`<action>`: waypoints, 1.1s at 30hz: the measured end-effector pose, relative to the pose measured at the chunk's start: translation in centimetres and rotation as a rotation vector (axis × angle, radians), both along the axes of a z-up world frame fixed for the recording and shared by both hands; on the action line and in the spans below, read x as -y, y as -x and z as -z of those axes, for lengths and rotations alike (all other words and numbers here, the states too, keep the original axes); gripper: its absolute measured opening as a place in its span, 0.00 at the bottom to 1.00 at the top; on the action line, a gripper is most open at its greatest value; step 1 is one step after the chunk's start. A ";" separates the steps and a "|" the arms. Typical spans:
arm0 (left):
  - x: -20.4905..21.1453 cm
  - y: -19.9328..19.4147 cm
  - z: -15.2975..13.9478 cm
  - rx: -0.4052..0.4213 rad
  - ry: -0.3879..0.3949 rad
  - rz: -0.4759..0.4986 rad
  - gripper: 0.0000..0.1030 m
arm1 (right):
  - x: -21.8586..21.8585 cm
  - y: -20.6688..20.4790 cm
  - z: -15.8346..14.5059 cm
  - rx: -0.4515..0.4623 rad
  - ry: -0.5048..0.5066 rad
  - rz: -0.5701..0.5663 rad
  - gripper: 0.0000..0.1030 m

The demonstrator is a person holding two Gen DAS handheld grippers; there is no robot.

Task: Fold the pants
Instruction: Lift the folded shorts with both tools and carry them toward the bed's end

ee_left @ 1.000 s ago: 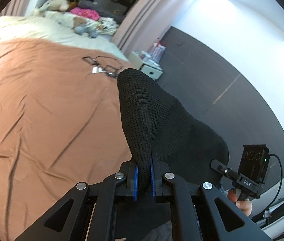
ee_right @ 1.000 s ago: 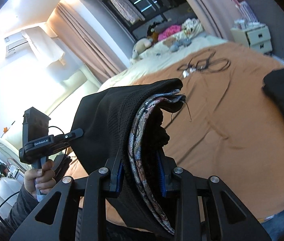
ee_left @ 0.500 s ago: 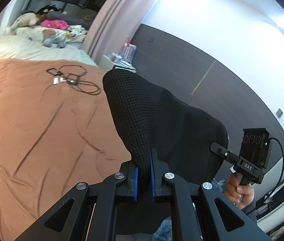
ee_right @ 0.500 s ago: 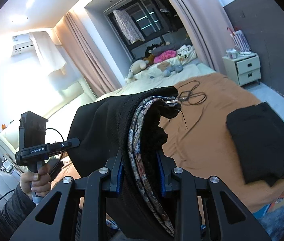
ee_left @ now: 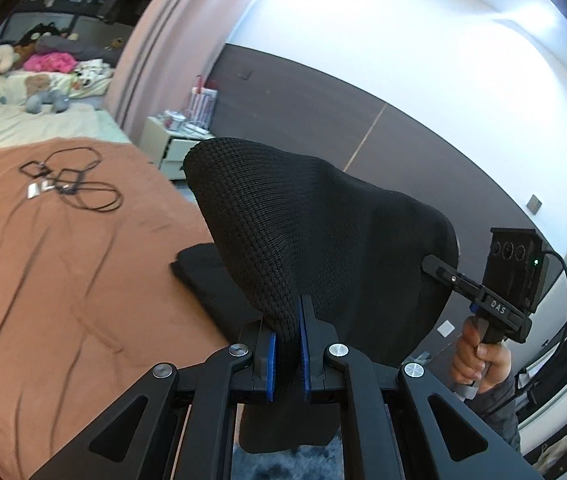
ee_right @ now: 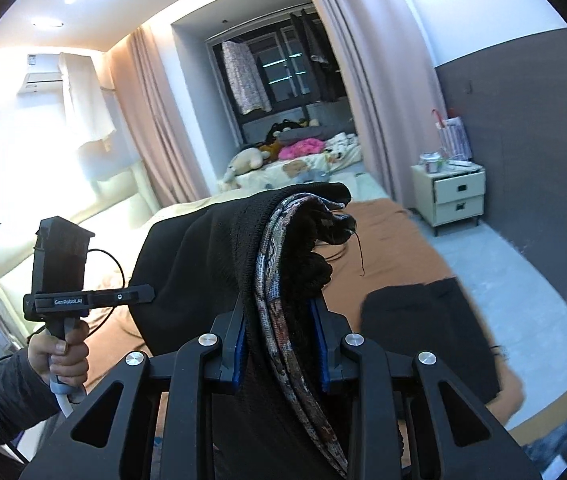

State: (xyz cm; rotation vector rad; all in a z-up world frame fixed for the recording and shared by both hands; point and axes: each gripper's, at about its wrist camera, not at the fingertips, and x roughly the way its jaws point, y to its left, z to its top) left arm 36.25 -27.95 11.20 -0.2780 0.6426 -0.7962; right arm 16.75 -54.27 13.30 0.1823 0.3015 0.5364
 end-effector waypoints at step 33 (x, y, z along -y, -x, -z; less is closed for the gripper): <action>12.9 -15.9 11.3 -0.146 -0.013 0.185 0.09 | -1.3 -2.3 1.0 -0.170 -0.003 0.226 0.23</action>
